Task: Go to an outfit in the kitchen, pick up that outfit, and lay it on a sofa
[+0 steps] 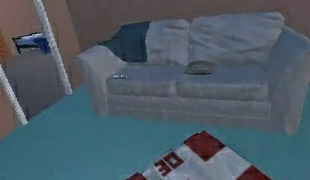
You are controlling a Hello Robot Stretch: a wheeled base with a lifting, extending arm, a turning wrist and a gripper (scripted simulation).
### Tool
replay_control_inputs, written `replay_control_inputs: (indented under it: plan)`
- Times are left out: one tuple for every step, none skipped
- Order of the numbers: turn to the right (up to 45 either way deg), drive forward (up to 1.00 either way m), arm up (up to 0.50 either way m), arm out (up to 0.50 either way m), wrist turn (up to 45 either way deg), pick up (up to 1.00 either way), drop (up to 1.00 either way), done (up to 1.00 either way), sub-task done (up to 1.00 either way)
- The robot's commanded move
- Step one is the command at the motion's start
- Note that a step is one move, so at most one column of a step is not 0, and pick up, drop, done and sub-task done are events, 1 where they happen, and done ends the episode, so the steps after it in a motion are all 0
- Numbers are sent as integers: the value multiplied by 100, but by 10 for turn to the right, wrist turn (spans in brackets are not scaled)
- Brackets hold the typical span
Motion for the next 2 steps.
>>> replay_control_inputs:
  plan:
    - [0,100,0,0,0,0,0,0,0]
    - [0,60,0,0,0,0,0,0,0]
